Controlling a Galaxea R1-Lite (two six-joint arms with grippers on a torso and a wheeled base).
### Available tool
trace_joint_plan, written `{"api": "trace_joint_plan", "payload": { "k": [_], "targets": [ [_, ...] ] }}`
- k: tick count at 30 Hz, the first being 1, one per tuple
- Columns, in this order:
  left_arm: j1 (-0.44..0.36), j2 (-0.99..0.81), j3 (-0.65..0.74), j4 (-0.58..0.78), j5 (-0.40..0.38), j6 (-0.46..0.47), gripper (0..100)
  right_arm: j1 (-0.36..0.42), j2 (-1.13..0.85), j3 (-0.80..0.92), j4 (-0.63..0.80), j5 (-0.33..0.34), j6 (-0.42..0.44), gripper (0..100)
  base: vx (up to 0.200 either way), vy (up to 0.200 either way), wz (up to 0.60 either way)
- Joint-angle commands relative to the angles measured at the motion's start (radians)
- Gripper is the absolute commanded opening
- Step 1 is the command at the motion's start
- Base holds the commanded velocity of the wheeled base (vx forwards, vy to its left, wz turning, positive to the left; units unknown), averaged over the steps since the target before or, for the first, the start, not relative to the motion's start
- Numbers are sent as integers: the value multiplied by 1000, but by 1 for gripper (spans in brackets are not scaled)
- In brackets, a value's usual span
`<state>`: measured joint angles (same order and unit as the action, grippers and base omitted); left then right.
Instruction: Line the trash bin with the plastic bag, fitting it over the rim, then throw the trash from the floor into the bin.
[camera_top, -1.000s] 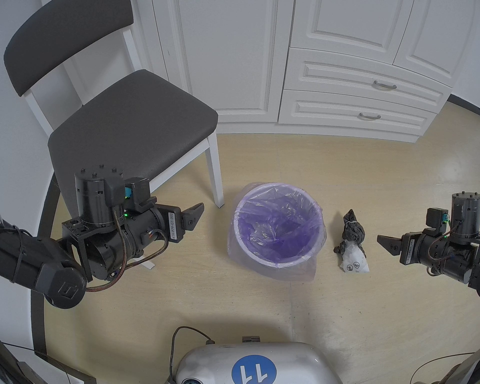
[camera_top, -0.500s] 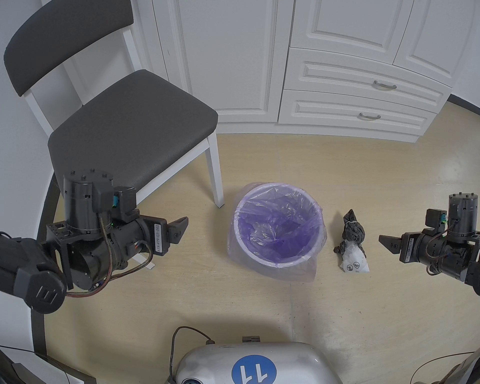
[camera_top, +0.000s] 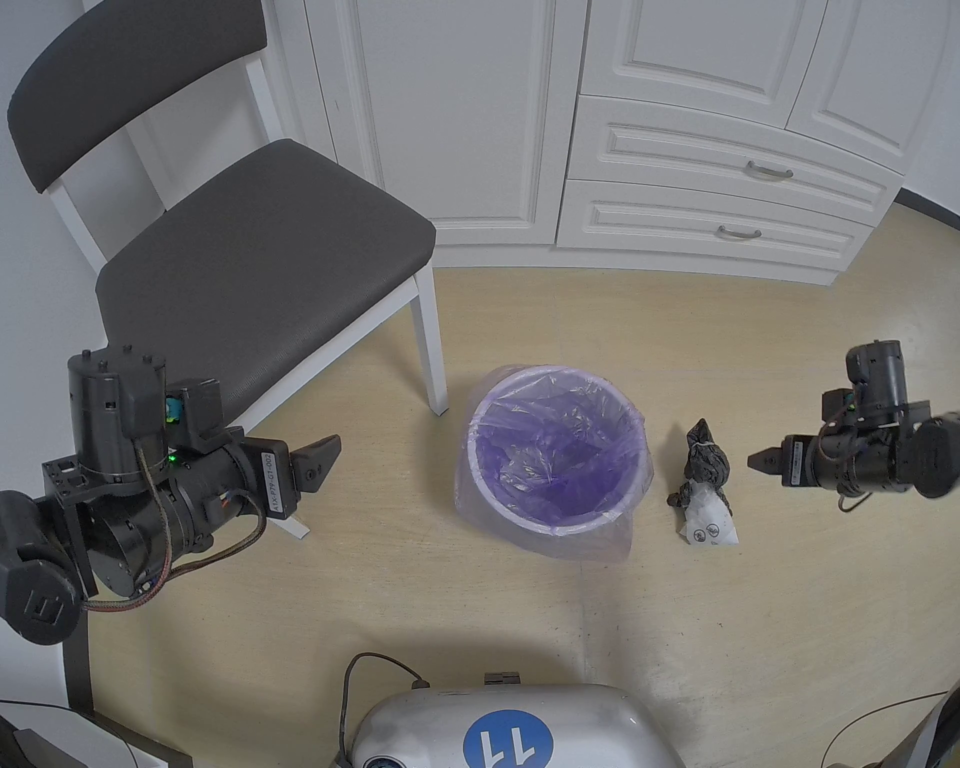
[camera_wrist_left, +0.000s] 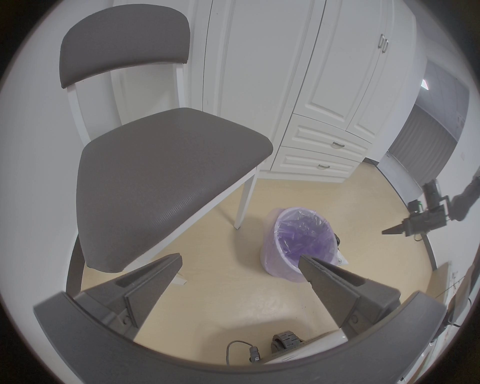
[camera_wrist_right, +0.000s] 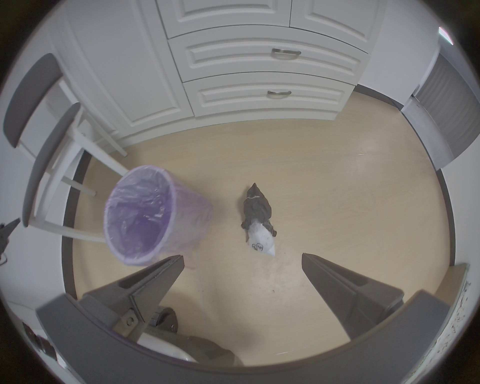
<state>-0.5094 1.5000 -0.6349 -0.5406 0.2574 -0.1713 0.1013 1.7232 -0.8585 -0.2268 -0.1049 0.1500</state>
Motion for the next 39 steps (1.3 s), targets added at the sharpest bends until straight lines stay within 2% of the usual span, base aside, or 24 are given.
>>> {"api": "trace_joint_plan", "payload": {
  "k": [1,3,5,9,12,15,28,39],
  "targets": [
    [8,-73,9,2,2,3,100,-89,358,-329,185,7,-35,100,0,0,0],
    [8,-81,9,1,2,4,100,-126,469,-447,225,22,-83,100,0,0,0],
    [8,-87,9,1,2,4,100,-141,555,-531,233,45,-87,100,0,0,0],
    [14,-101,7,1,2,6,100,-132,668,-648,236,91,-40,100,0,0,0],
    [15,-104,7,-1,2,6,100,-118,707,-674,238,120,11,100,0,0,0],
    [15,-106,6,1,2,9,100,-115,750,-686,233,152,6,100,0,0,0],
    [14,-106,23,-10,-1,44,100,-124,928,-855,248,159,0,100,0,0,0],
    [14,-107,26,-10,0,55,100,-110,961,-858,233,159,10,100,0,0,0]
  ]
}}
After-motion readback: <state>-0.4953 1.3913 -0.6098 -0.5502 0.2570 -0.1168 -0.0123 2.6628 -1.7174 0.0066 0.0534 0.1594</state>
